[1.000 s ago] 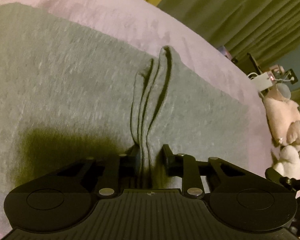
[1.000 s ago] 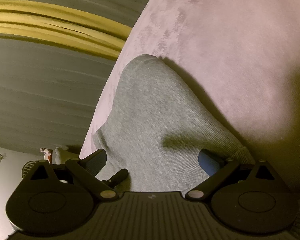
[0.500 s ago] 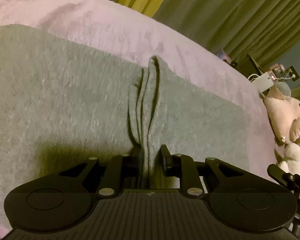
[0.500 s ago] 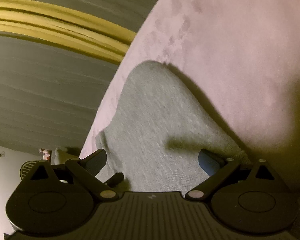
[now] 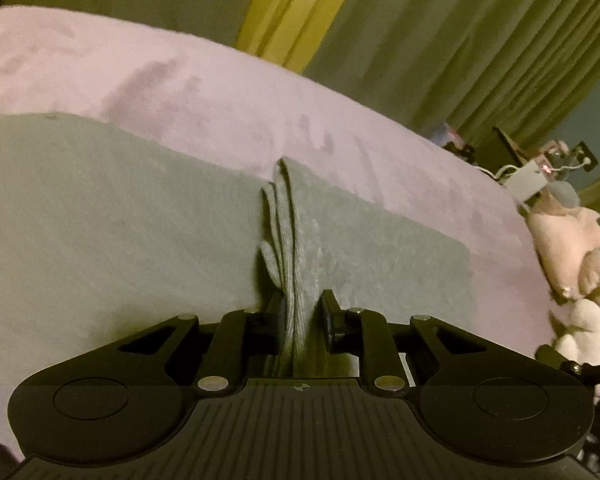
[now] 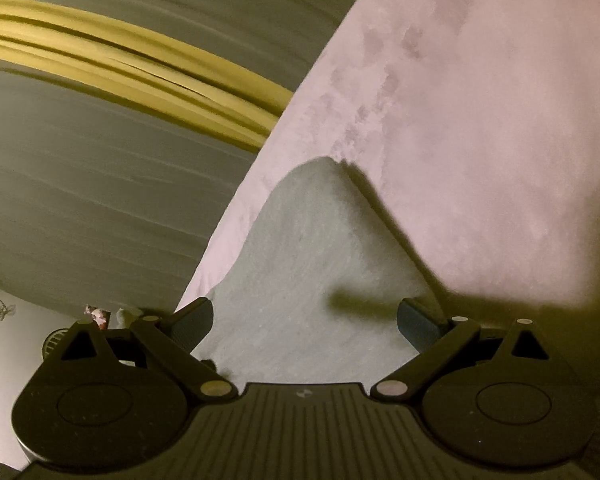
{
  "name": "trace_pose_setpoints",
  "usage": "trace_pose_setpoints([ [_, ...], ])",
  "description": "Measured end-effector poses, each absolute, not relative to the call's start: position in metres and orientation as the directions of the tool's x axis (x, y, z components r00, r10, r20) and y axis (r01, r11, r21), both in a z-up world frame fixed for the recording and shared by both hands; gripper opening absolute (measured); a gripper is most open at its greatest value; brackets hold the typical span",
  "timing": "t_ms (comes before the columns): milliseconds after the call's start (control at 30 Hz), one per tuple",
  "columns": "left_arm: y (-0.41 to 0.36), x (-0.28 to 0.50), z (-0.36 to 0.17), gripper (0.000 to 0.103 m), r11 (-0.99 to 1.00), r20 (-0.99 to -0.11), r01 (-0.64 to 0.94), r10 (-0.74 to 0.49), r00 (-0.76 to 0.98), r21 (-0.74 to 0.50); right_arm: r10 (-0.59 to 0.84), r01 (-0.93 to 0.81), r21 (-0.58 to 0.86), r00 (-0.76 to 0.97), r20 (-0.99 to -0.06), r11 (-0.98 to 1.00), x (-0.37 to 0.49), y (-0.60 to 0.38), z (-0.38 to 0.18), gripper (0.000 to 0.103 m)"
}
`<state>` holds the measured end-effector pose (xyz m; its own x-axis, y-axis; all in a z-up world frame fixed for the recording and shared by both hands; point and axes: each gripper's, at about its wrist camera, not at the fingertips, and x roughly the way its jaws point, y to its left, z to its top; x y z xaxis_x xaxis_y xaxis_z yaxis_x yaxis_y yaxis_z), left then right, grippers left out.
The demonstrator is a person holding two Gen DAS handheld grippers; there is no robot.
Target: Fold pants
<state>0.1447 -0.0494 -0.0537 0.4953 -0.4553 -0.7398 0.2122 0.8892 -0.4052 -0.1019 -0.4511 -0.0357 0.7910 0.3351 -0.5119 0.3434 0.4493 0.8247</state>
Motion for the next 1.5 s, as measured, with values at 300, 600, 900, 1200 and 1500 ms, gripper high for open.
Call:
trace_pose_setpoints([
  [300,-0.025,0.148,-0.072,0.033,0.943,-0.791,0.164,-0.331,0.514,-0.288,0.322,0.401,0.748,0.721,-0.614,0.529,-0.088,-0.439,-0.038,0.099],
  [600,0.007,0.129,-0.063,0.081,0.961,-0.766,0.091,-0.263,0.586,-0.261,0.247,0.376,0.623,0.685,-0.686,0.686,-0.079,-0.418,-0.026,0.099],
  [900,0.115,0.124,-0.053,0.084,0.88,-0.757,-0.243,-0.177,0.628,-0.407,0.225,0.117,0.461,0.752,-0.62,0.879,-0.084,-0.369,0.002,0.064],
  [1200,0.249,0.081,-0.036,0.084,0.702,-0.676,-0.463,-0.037,0.736,-0.541,0.208,0.139,0.366,0.617,-0.759,0.92,-0.055,-0.343,-0.023,0.086],
  [1500,0.302,0.06,-0.069,0.085,0.648,-0.602,-0.421,-0.074,0.795,-0.635,0.219,0.131,0.368,0.607,-0.764,0.921,-0.044,-0.333,-0.031,0.099],
])
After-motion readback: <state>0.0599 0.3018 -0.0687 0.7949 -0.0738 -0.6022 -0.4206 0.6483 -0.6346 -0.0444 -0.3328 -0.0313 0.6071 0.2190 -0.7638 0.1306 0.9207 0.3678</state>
